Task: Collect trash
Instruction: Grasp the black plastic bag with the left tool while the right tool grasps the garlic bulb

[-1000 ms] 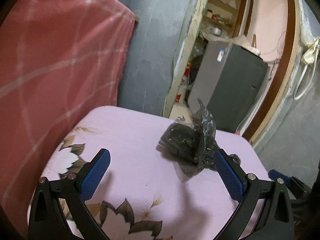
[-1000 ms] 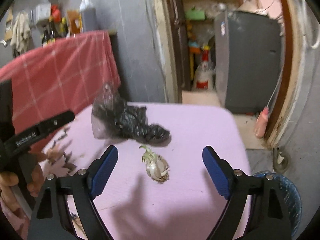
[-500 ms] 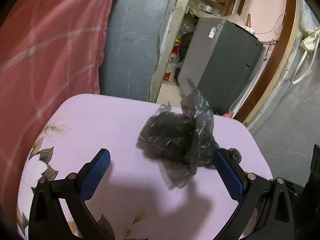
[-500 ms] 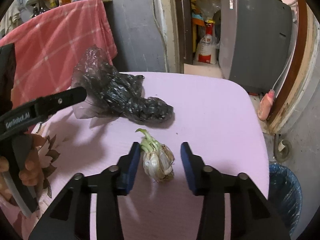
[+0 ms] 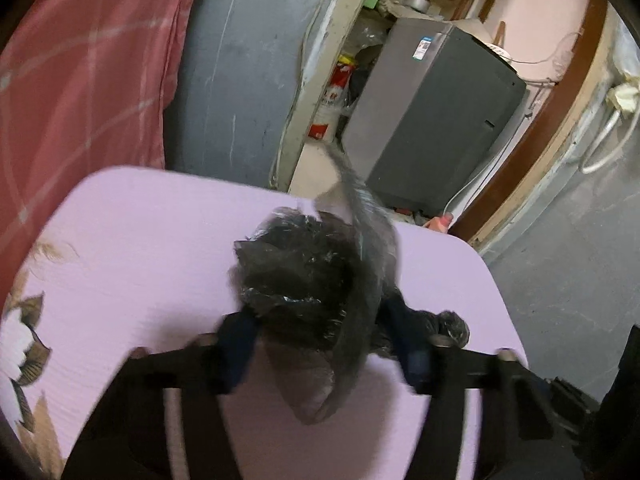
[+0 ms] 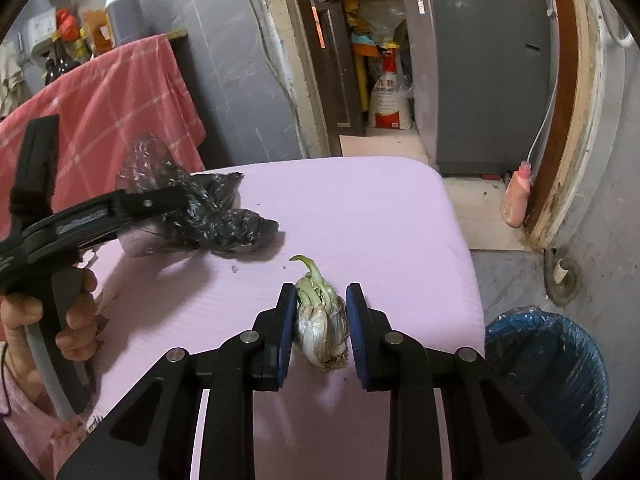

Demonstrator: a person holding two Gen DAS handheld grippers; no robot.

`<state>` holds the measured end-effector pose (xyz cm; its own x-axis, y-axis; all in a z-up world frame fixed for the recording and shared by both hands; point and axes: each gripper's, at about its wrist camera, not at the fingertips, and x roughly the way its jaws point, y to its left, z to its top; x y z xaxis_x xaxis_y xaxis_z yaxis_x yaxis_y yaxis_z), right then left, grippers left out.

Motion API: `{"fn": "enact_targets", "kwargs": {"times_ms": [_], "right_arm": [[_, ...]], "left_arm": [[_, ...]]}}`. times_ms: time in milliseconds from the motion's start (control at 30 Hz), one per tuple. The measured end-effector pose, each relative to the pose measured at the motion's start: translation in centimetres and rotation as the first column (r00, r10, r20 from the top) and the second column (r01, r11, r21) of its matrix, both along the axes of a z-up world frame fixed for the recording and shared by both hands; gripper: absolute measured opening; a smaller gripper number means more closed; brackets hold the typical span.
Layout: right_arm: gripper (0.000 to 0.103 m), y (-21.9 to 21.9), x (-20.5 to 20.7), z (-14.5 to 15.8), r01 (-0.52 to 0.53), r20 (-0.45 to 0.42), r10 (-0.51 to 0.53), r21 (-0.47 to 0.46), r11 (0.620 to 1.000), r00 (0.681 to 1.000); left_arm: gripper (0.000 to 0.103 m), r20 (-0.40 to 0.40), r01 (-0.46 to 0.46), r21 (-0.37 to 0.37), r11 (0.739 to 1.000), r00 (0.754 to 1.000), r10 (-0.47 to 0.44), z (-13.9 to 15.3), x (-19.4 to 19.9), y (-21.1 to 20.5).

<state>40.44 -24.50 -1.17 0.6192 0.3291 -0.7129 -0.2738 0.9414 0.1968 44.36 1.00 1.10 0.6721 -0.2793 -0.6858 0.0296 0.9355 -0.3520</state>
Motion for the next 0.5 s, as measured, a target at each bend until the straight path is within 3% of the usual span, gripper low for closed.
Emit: {"fn": "enact_targets", "kwargs": {"times_ms": [67,133,233,500], "right_arm": [[0.023,0.1,-0.3,0.0,-0.004,0.006,0.004,0.001,1.000,1.000],[0.022,0.2,-0.7,0.1,-0.001,0.023,0.001,0.001,1.000,1.000],[0.022,0.0,-1.3,0.0,0.007,0.042,-0.007,0.006,1.000,0.999],[0.021,-0.7,-3.1,0.1,0.008,0.086,-0.013,0.052,0.999,0.996]], "left_arm": [[0.022,-0.009,-0.010,-0.020,1.000,1.000,0.010,0.0,0.0,0.1],[0.009,-0.015,-0.020,-0.032,0.999,1.000,0.020,0.0,-0.3,0.1],[0.003,-0.009,-0.026,-0.044,0.999,1.000,0.025,0.3,-1.4,0.1],[0.002,0.066,-0.016,-0.037,0.999,0.998,0.018,2.3,-6.5,-1.5]]}}
